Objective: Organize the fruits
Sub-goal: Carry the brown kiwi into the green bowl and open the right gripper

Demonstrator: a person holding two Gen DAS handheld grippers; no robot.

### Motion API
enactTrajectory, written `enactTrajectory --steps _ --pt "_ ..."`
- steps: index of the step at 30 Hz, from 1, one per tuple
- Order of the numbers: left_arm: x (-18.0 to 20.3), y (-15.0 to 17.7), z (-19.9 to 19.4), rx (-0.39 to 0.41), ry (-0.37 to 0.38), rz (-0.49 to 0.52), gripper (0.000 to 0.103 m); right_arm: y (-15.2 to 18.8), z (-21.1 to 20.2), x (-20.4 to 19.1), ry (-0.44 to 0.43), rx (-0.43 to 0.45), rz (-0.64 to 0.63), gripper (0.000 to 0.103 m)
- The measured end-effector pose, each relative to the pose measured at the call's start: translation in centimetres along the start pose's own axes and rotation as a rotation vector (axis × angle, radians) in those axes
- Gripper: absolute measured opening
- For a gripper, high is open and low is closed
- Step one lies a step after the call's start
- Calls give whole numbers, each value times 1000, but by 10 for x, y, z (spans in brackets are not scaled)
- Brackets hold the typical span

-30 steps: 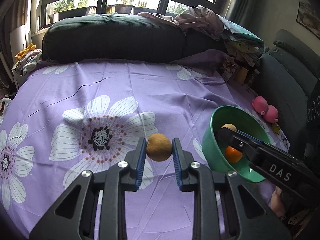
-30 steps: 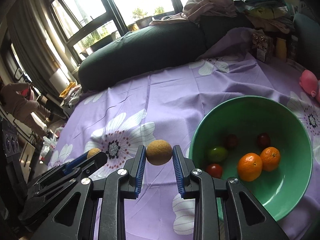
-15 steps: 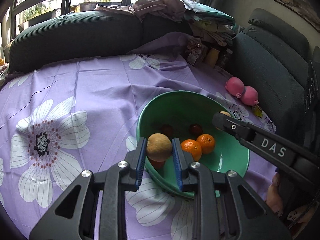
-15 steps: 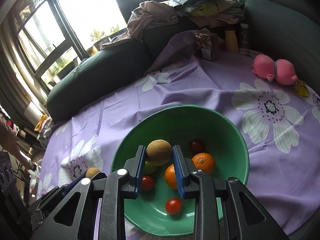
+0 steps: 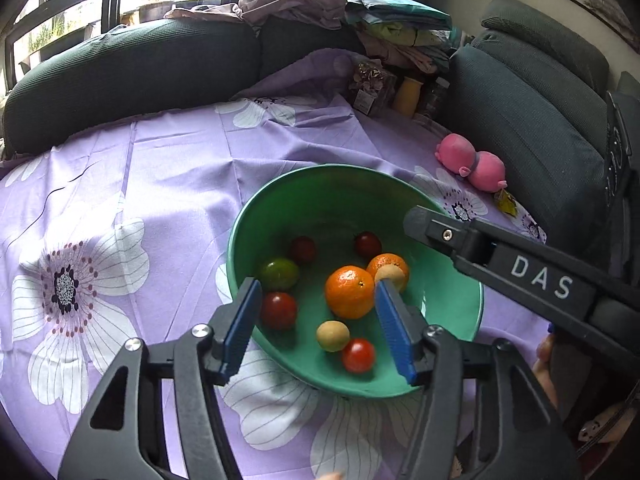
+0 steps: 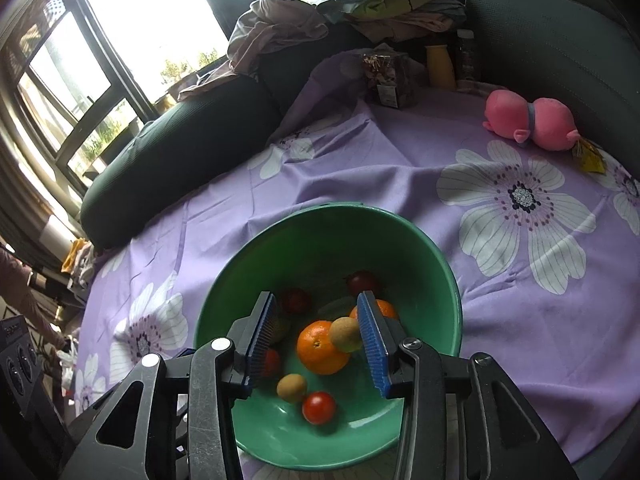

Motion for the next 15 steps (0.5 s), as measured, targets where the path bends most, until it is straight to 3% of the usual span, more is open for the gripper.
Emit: enactTrajectory --steps 5,15 --pt "-7 -1 -14 8 -37 -18 78 -5 -8 5 21 27 3 49" --pt "-18 5 -25 4 -35 -64 82 -7 -13 5 35 44 -8 50"
Point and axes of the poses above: each gripper's, at about its wrist camera, not at the fingertips, and z roughly the way its jaws point, x to its right, y to its underside, the point moved 10 cm from there along z, roughly the way its jaws point, and after that the axes turned 14 degrees about z, right-handed, at the moved point
